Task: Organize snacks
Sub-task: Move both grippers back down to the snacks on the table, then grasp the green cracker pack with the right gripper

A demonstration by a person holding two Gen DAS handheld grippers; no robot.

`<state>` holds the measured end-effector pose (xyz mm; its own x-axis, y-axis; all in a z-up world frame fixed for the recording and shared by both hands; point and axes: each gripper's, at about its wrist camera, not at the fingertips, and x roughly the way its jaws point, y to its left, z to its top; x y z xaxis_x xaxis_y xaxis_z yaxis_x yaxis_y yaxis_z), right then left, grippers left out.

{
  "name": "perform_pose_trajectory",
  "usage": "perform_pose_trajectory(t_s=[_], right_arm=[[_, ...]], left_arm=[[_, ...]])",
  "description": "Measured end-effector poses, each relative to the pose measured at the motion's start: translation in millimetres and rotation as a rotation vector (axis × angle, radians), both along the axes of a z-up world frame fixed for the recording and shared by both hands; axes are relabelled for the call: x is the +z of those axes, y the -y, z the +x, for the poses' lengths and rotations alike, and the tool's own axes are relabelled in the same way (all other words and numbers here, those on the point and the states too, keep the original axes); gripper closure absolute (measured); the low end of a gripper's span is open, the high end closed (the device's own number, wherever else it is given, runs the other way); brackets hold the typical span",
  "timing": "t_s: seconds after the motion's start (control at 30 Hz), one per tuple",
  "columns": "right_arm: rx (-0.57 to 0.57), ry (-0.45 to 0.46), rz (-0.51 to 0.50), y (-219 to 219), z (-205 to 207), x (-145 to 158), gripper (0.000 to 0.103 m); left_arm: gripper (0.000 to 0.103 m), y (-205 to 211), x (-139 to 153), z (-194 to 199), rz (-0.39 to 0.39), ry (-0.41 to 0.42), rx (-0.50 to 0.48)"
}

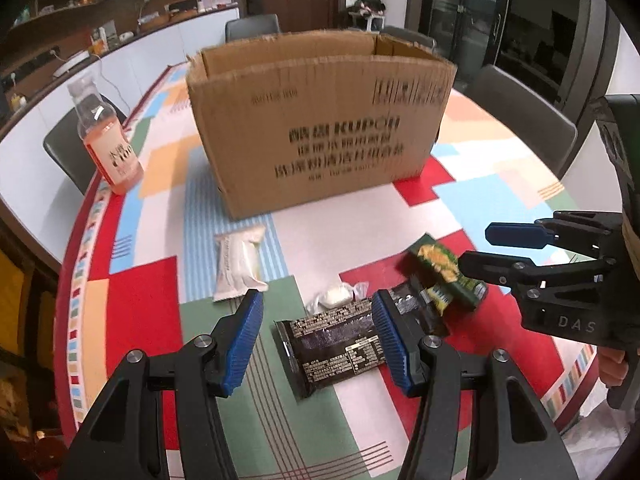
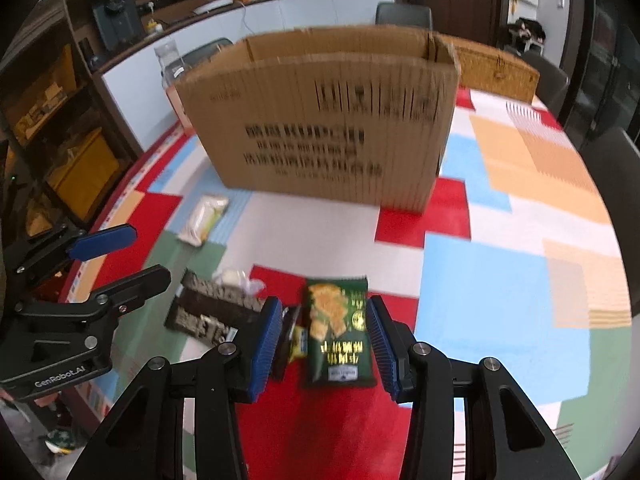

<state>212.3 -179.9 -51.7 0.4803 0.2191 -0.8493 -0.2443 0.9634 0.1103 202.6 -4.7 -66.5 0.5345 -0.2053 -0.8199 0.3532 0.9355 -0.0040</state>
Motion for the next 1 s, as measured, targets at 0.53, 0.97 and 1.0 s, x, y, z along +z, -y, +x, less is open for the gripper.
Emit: perform_pose_trajectory(t_s=[0.53,0.97,1.0], right_arm=[[-0.029,-0.091,0.019,7.6,13.7,-39.2,0.058],[-0.053,-0.099,0.038,15.5,25.4,-47.8,0.058],[-0.058,-0.100,0.042,16.7,26.5,-48.5,0.058]], left_arm=[[0.054,12.0,-46.1,34.4,0.022,-0.100,-0.060],[0.067,20.7,-59.0,47.6,-0.004,-0.144,-0.064],[0.067,21.1,-60.0,48.3,-0.007,-0.148,-0.064]])
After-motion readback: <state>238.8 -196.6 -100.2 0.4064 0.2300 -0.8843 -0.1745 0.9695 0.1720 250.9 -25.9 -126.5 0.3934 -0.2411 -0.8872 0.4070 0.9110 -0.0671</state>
